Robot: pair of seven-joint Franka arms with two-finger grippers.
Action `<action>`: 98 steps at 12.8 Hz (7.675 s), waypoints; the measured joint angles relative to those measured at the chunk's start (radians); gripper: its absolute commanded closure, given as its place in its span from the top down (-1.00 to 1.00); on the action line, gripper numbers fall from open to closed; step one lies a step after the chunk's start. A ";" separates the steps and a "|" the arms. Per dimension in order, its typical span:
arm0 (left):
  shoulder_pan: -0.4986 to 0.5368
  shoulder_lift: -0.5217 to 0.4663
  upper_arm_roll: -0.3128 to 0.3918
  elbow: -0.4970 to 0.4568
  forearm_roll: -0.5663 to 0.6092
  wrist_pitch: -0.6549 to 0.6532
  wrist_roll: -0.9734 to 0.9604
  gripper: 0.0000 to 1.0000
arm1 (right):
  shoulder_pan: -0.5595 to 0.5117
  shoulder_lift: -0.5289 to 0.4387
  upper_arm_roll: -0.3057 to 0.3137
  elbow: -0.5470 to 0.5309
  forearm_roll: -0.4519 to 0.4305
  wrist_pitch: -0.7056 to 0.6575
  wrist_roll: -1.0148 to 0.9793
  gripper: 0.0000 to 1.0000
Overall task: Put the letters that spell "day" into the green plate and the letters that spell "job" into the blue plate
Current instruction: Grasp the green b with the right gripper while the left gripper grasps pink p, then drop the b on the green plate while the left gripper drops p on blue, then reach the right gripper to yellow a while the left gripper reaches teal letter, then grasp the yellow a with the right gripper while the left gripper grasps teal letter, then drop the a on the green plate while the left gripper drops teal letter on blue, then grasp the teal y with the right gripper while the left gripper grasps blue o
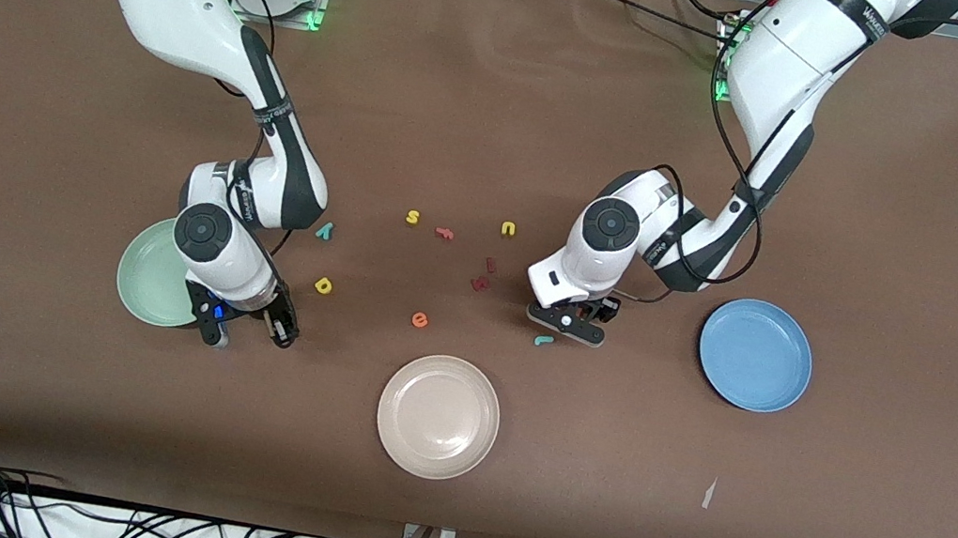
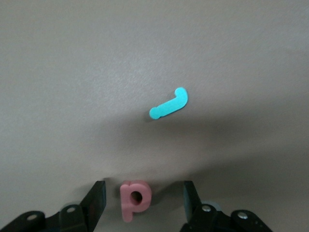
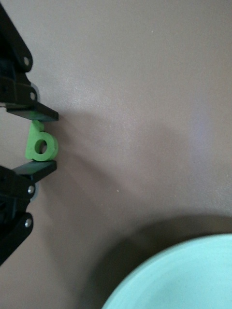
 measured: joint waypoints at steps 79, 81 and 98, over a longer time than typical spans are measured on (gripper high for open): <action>0.219 -0.105 0.105 0.146 -0.233 -0.352 0.123 -0.57 | 0.066 -0.231 -0.293 -0.142 0.037 -0.247 0.137 -0.02; 0.277 -0.196 0.105 -0.073 -0.226 -0.165 0.216 -0.49 | 0.067 -0.230 -0.287 -0.205 0.037 -0.222 0.133 0.97; -0.038 -0.161 0.024 -0.093 -0.167 -0.075 -0.479 1.00 | 0.081 -0.258 -0.011 -0.348 0.086 -0.135 0.239 0.99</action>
